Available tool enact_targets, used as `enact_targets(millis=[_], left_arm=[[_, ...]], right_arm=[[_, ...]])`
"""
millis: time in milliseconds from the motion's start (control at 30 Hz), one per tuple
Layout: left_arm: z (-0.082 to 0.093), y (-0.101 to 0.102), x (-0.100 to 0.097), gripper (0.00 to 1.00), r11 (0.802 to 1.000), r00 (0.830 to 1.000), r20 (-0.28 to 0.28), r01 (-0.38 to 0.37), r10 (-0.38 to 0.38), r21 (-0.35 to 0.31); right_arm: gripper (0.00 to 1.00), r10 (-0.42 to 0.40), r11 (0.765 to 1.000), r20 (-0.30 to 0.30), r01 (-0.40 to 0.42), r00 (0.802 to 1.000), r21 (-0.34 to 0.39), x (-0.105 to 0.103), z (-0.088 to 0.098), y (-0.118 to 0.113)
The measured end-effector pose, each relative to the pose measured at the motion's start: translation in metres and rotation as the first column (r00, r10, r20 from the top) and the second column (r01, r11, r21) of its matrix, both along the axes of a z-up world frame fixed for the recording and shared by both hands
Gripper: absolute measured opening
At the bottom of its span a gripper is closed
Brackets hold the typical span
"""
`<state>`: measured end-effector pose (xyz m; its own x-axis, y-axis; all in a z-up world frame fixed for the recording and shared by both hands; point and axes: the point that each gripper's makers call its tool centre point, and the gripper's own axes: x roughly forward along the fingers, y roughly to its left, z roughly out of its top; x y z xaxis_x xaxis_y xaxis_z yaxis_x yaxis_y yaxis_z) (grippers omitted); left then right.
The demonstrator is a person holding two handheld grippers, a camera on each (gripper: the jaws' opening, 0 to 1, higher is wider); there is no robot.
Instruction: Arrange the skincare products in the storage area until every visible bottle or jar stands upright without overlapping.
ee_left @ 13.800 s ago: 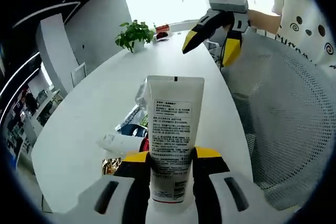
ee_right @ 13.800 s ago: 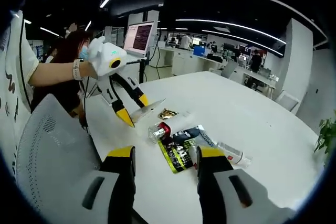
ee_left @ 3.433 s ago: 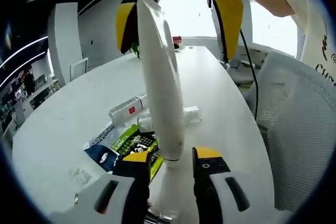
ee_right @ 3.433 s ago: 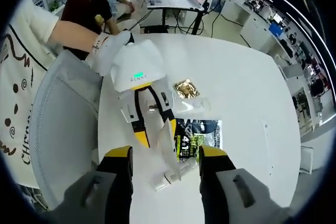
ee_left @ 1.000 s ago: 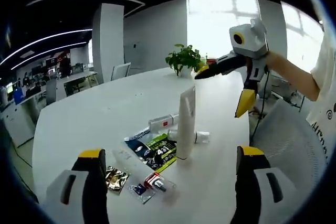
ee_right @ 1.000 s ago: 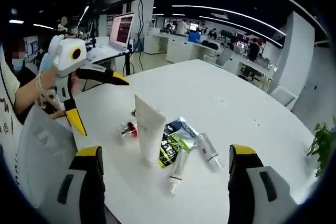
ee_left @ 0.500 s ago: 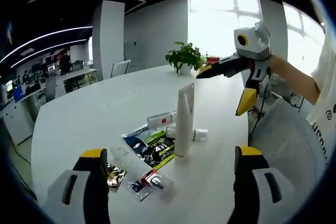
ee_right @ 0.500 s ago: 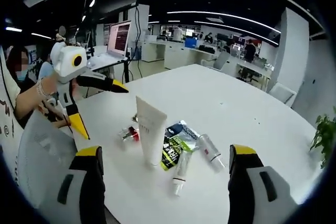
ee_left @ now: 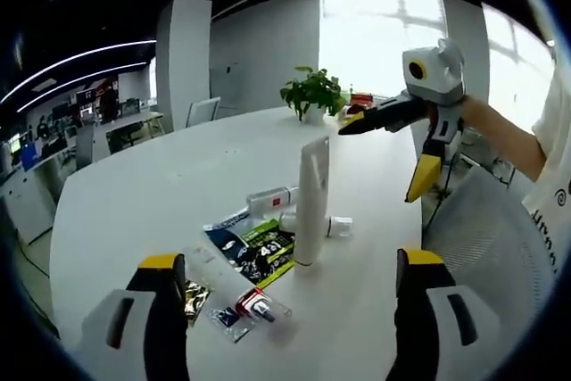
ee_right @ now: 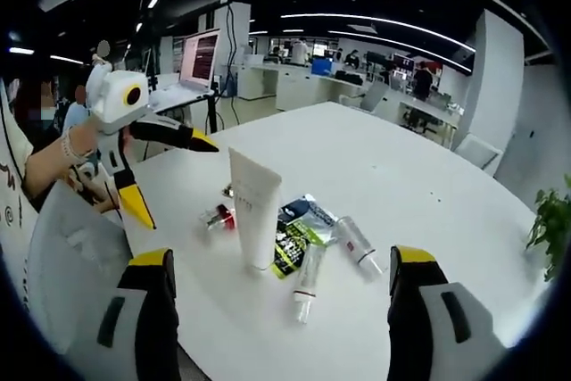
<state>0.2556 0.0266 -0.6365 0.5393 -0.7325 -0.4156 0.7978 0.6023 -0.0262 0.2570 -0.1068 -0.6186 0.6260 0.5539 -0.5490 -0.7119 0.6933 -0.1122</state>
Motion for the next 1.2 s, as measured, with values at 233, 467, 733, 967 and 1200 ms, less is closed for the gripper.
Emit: enact_targets(millis=[233, 467, 733, 967, 1200], left_arm=[[-0.008, -0.004, -0.001, 0.95, 0.999, 0.999, 0.02, 0.025, -0.026, 0.049], [-0.012, -0.004, 0.004, 0.93, 0.999, 1.0, 0.005, 0.008, -0.008, 0.041], [-0.022, 0.0, 0.012, 0.89, 0.999, 0.999, -0.036, -0.034, 0.035, 0.039], [-0.039, 0.002, 0.016, 0.86, 0.996, 0.995, -0.081, -0.054, 0.059, 0.068], [-0.06, 0.005, 0.019, 0.83, 0.991, 0.991, -0.121, -0.043, 0.058, 0.127]], right_arm=[[1.0, -0.011, 1.0, 0.005, 0.011, 1.0, 0.024, 0.001, 0.001, -0.001], [1.0, -0.025, 0.999, 0.013, 0.024, 1.0, 0.048, 0.002, 0.001, -0.001], [0.99, -0.036, 0.997, 0.016, 0.034, 0.999, 0.073, 0.001, -0.002, 0.002], [0.99, -0.042, 0.996, 0.012, 0.041, 0.999, 0.073, 0.0, -0.007, 0.004], [0.98, -0.056, 0.995, 0.012, 0.055, 0.998, 0.083, -0.004, -0.012, 0.006]])
